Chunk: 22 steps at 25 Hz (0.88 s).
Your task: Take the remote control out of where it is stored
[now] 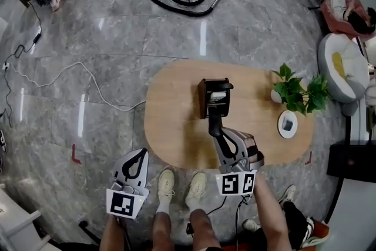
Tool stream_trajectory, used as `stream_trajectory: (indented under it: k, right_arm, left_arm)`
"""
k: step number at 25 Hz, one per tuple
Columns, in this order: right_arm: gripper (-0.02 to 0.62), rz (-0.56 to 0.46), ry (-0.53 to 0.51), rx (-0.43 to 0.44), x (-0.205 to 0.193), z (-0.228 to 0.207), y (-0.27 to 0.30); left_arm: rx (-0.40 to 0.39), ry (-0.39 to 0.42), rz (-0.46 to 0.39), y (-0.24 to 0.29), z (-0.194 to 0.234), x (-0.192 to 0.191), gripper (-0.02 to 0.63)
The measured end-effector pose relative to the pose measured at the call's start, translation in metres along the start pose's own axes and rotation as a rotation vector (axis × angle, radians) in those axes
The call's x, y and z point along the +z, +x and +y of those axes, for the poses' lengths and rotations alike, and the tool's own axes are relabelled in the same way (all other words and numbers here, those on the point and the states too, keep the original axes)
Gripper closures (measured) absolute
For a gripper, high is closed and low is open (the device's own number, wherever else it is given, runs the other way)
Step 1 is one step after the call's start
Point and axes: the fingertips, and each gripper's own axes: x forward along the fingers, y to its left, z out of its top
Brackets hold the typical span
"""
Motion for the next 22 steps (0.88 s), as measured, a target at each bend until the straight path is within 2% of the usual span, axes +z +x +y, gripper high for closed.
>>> stream_trajectory:
  k: [8,16,22]
  right_arm:
    - [0.506,-0.079,-0.041,0.023,0.040,0.020,0.007]
    - [0.506,-0.091,-0.044,0.083,0.041,0.059,0.023]
    - [0.506,-0.088,-0.032,0.122,0.033,0.086,0.032]
  left_arm:
    - [0.032,-0.009,-0.004,-0.018,0.015,-0.007,0.601]
    - [0.074,-0.031,0.022,-0.034,0.032,-0.031,0.601]
    - [0.070,-0.035,0.042,-0.032,0.032,-0.048,0.601]
